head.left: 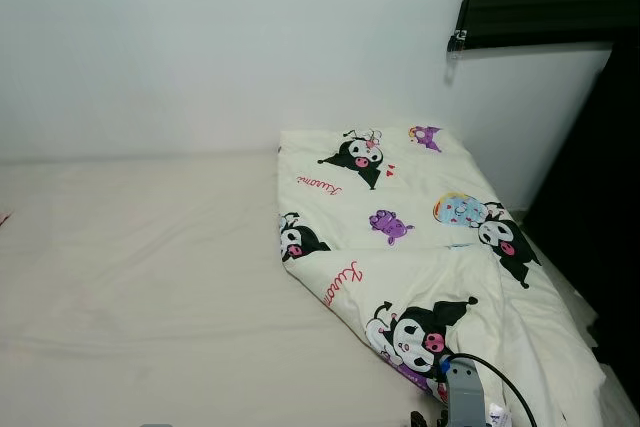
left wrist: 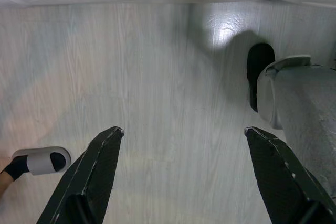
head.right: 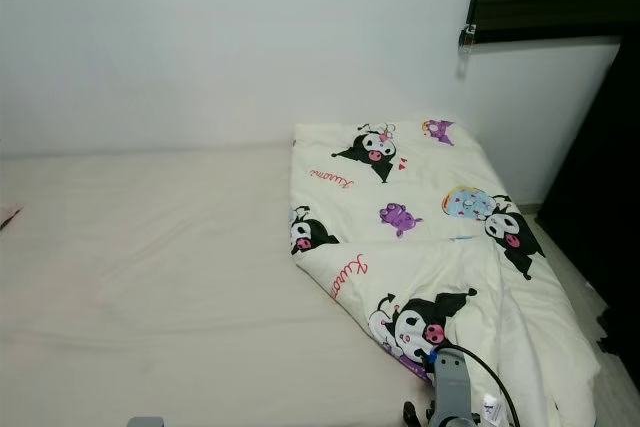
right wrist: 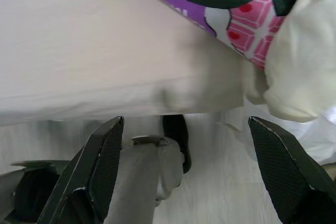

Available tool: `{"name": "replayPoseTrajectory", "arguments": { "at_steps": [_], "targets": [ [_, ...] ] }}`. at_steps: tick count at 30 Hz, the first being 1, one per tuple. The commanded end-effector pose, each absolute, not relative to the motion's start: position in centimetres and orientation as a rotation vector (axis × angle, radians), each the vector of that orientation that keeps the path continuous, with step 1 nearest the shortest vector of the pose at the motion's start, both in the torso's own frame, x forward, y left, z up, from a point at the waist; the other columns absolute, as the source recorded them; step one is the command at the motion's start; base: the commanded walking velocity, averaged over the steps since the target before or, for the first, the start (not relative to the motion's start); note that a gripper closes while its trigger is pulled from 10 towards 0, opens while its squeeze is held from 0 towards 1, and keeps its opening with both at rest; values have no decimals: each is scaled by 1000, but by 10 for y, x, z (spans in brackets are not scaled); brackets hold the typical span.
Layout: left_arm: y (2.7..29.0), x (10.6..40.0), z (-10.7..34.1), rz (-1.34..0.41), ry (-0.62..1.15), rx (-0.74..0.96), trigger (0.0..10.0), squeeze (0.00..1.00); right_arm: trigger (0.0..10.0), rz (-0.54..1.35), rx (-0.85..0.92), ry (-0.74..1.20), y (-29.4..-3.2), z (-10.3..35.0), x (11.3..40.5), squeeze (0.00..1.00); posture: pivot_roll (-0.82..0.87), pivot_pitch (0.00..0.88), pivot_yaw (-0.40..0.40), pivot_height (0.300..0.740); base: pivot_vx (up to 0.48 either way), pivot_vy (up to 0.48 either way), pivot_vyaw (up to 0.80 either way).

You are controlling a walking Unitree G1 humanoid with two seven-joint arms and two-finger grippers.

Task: Clean up the room

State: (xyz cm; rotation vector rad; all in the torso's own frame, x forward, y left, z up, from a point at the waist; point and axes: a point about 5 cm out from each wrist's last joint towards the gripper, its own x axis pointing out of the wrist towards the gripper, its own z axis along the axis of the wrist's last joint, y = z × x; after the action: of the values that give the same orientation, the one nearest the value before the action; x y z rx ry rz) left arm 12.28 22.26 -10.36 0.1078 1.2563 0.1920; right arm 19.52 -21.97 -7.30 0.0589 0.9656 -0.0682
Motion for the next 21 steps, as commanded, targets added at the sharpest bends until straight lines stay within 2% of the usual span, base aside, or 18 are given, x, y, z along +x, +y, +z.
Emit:
{"name": "replayPoseTrajectory", "arguments": {
  "at_steps": [1,17,21],
  "targets": [
    [227,121,-103,197,1262,121,10000,0,10000,-79,54,975,-221,-74,193,0,-206,0,44,740,0,0,0],
    [229,119,-104,195,1268,128,10000,0,10000,-195,34,985,-236,-73,189,0,-208,0,44,740,0,0,0],
    [229,119,-103,194,1266,130,10000,0,10000,-240,32,945,-245,-66,197,0,-205,0,45,740,0,0,0]
  ]
}}
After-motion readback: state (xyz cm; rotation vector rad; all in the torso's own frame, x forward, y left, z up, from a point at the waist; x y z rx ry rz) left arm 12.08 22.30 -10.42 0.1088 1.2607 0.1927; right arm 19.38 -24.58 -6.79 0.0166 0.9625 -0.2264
